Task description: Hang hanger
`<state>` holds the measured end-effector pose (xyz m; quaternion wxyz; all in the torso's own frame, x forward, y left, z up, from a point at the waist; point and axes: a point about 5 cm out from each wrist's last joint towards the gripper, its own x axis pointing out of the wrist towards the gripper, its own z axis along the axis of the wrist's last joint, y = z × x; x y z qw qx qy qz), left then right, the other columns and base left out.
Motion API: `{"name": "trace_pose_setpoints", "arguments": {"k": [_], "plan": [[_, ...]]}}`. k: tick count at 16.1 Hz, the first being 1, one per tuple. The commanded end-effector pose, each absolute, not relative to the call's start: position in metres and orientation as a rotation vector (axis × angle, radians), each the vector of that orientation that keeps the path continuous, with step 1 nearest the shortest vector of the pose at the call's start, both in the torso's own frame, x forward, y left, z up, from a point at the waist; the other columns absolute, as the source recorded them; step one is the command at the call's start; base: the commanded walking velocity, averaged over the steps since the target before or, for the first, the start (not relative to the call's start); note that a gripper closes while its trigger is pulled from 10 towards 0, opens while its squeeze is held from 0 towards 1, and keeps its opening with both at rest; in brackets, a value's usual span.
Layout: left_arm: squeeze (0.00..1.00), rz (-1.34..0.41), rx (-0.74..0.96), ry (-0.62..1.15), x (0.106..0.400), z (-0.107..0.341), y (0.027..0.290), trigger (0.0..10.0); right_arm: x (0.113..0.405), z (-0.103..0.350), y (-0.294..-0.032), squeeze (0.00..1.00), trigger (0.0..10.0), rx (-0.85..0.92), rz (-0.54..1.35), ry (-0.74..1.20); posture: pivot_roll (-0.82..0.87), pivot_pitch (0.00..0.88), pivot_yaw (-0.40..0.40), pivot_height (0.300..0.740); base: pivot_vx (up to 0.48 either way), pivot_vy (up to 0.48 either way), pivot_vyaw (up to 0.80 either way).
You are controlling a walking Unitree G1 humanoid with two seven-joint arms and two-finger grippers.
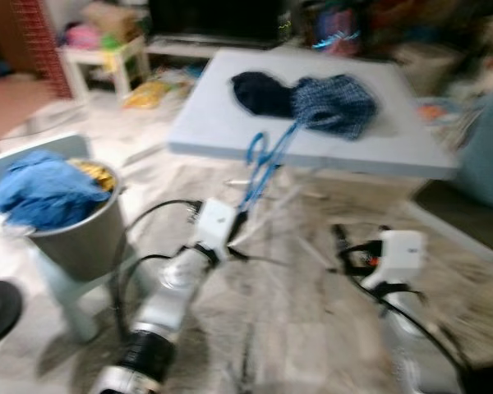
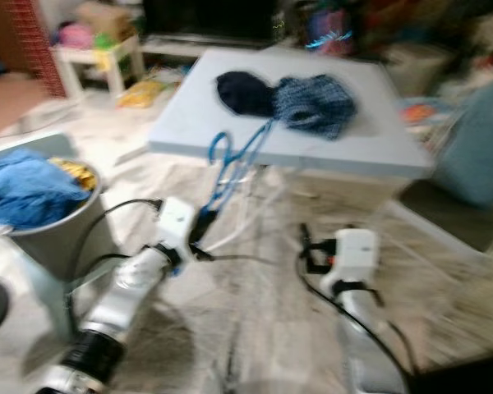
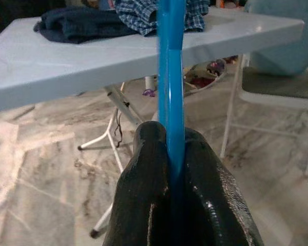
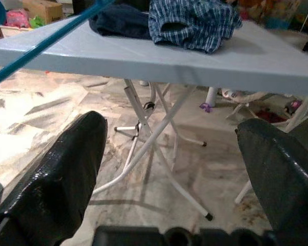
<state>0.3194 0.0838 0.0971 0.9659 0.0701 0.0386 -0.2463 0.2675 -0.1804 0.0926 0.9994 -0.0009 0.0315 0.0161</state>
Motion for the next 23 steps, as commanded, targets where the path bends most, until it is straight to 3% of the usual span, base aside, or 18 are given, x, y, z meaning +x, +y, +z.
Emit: {"name": "trace_pose_setpoints", "arguments": {"k": [1,7,10,14,17,19,23], "plan": [[0.0,-0.524,0.148,0.078,0.321,0.099,0.079,10.0,0.27,0.095,-0.183,0.0,10.0,-0.003,0.032,0.058,0.09,0.0,-0.045,0.74,0.0,0.0,0.0],[0.0,-0.595,0.222,0.143,0.331,0.092,0.083,10.0,0.269,0.094,-0.185,0.0,10.0,-0.069,0.028,0.066,0.08,0.0,-0.042,0.74,0.0,0.0,0.0],[0.0,-0.728,0.281,0.208,0.33,0.083,0.08,10.0,0.269,0.095,-0.182,0.0,10.0,-0.156,0.054,0.048,0.07,0.0,-0.041,0.74,0.0,0.0,0.0],[0.0,-1.116,0.472,0.359,0.307,0.06,0.079,10.0,0.262,0.099,-0.197,0.0,10.0,-0.453,0.335,0.069,0.06,0.0,-0.04,0.74,0.0,0.0,0.0],[0.0,-1.207,0.567,0.37,0.301,0.054,0.082,10.0,0.257,0.095,-0.205,0.0,10.0,-0.647,0.479,0.115,0.06,0.0,-0.04,0.74,0.0,0.0,0.0],[0.0,-1.243,0.642,0.33,0.301,0.055,0.08,10.0,0.242,0.08,-0.209,0.0,10.0,-0.767,0.698,0.256,0.06,0.0,-0.038,0.74,0.0,0.0,0.0],[0.0,-1.275,0.706,0.233,0.302,0.065,0.074,10.0,0.238,0.073,-0.215,0.0,10.0,-0.821,0.787,0.346,0.06,0.0,-0.041,0.74,0.0,0.0,0.0]]}}
